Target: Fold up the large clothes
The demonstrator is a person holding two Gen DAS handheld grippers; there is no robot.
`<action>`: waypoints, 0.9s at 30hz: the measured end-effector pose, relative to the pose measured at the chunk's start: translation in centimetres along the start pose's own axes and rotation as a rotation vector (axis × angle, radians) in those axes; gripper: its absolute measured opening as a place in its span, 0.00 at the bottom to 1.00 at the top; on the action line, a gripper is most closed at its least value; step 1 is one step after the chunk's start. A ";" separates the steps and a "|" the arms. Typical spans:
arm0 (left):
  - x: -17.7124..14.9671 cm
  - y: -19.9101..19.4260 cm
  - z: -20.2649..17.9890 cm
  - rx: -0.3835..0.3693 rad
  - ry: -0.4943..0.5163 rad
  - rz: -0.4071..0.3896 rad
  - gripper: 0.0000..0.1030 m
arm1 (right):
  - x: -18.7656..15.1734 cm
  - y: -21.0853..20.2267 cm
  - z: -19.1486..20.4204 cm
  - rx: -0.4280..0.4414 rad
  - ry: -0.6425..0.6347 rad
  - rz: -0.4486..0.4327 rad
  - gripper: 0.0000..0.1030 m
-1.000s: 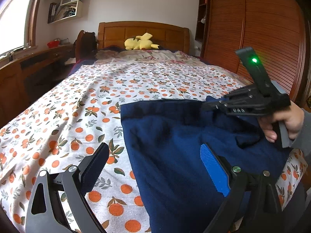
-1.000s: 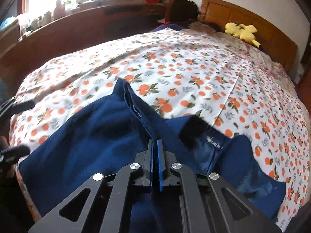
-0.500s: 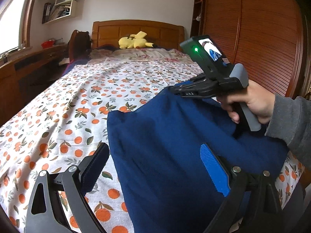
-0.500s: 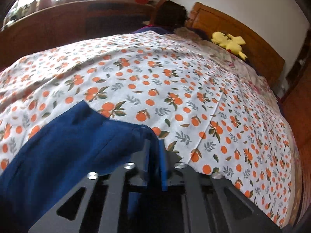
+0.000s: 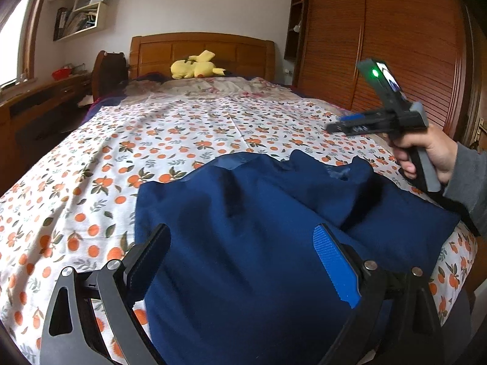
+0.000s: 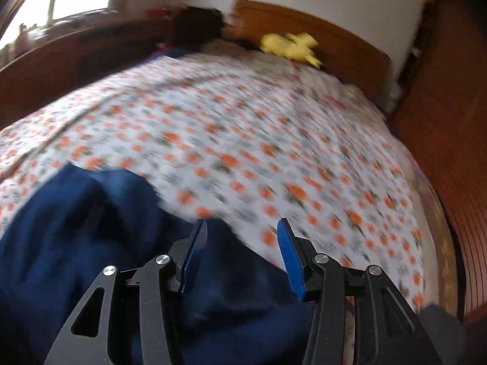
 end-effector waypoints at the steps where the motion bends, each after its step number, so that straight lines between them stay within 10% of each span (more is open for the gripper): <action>1: 0.0 0.3 -0.2 0.001 0.001 0.003 0.93 | -0.9 0.5 -1.1 -0.018 0.018 0.018 0.44; 14: -0.3 1.9 -0.3 0.006 0.003 0.031 0.93 | -7.0 5.6 -8.0 -0.025 0.253 0.225 0.45; 17: -0.4 1.9 -0.4 0.007 0.005 0.032 0.93 | -6.8 5.5 -7.3 0.013 0.224 0.215 0.07; 22: -0.4 1.9 -0.4 0.007 0.001 0.033 0.93 | -5.0 2.0 -8.0 -0.103 0.234 0.010 0.05; 27: -0.5 2.0 -0.3 0.010 0.004 0.036 0.93 | -6.2 3.3 -10.8 -0.220 0.320 0.106 0.10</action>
Point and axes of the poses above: each gripper's, at about its wrist camera, not at the fingertips, and y roughly the way its jaws point, z to its left, x to its top, the point moved 1 cm from there along y, roughly the way its jaws point, and after that the axes turned 4 degrees about -y, right-handed, at the moved point
